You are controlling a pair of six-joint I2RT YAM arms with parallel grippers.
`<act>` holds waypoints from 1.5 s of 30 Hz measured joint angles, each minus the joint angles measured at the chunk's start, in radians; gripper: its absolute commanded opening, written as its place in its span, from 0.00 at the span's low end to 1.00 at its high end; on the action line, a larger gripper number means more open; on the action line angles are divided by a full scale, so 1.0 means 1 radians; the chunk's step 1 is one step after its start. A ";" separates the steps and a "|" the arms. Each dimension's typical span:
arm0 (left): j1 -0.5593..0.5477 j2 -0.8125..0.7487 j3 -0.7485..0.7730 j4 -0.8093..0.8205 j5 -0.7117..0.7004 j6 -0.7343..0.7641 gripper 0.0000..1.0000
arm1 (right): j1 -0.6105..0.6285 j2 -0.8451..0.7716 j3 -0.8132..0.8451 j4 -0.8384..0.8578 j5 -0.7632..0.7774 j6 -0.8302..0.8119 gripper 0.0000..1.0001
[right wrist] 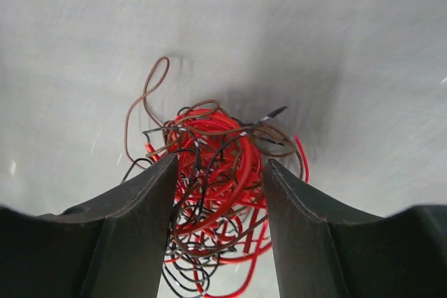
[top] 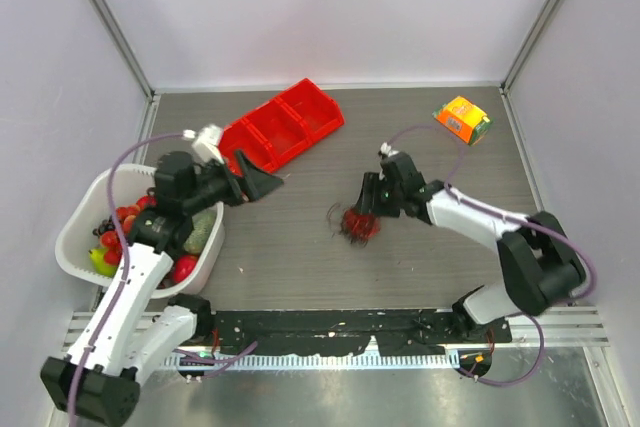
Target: Untangle the cables
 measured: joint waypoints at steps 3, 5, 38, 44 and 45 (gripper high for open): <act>-0.207 0.000 -0.052 0.034 -0.056 -0.003 0.75 | 0.101 -0.151 -0.150 0.022 -0.080 0.056 0.65; -0.335 0.000 -0.117 0.079 -0.112 -0.019 0.71 | 0.121 -0.233 -0.224 0.036 -0.127 0.084 0.69; -0.737 0.681 -0.144 0.205 -0.536 -0.197 0.00 | 0.230 -0.463 -0.371 0.050 -0.204 0.105 0.65; -0.737 0.613 -0.142 0.174 -0.536 -0.160 0.00 | 0.283 -0.331 -0.371 0.087 -0.046 0.159 0.24; -0.737 0.573 -0.140 0.161 -0.536 -0.147 0.00 | 0.289 -0.307 -0.366 0.085 -0.006 0.173 0.17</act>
